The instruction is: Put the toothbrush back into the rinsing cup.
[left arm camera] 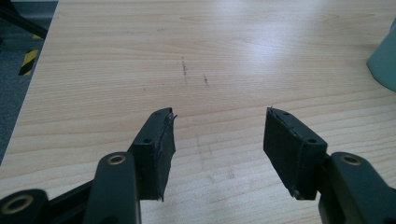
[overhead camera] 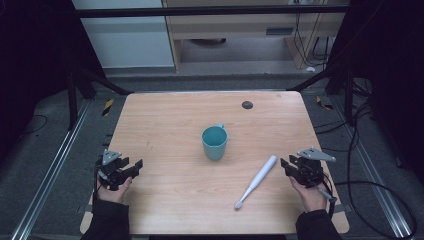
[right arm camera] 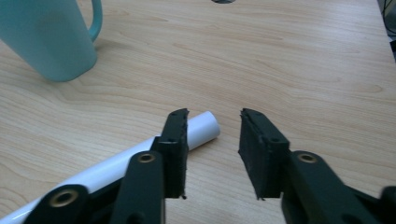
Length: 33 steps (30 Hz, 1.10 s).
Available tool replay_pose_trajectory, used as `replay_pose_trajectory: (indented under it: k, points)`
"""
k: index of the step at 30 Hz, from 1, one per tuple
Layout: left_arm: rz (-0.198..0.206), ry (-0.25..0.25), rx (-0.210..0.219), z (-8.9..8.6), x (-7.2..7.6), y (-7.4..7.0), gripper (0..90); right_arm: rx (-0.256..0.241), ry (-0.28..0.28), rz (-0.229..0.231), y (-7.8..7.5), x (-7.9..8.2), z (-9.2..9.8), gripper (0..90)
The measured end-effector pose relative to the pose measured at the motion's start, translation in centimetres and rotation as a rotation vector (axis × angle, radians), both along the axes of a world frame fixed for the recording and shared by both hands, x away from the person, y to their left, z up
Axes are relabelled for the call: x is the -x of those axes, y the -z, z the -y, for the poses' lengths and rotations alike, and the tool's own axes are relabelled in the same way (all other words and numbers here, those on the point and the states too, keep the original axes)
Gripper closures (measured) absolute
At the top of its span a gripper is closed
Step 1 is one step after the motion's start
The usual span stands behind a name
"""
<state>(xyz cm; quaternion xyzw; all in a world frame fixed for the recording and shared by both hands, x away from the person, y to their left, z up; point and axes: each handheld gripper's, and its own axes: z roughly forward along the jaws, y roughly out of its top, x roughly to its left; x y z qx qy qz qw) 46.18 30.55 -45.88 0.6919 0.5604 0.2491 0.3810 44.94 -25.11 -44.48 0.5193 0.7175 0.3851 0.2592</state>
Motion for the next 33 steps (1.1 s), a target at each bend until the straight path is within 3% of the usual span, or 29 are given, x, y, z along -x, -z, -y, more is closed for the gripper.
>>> replay_pose_trajectory:
  k: [12, 20, 33]
  points:
    - [-0.007, 0.007, 0.001, 0.1, 0.0, 0.0, 41.9, 0.059, -0.046, -0.044, -0.1, -2.2, -2.4, 89.7]
    - [-0.008, 0.014, -0.01, 0.2, -0.1, 0.0, 42.5, 0.062, -0.06, -0.065, 0.1, -4.1, -2.9, 90.0]
    - [-0.011, 0.021, -0.027, 0.3, -0.1, 0.0, 43.0, 0.095, -0.063, -0.119, 2.6, -6.6, -3.6, 90.0]
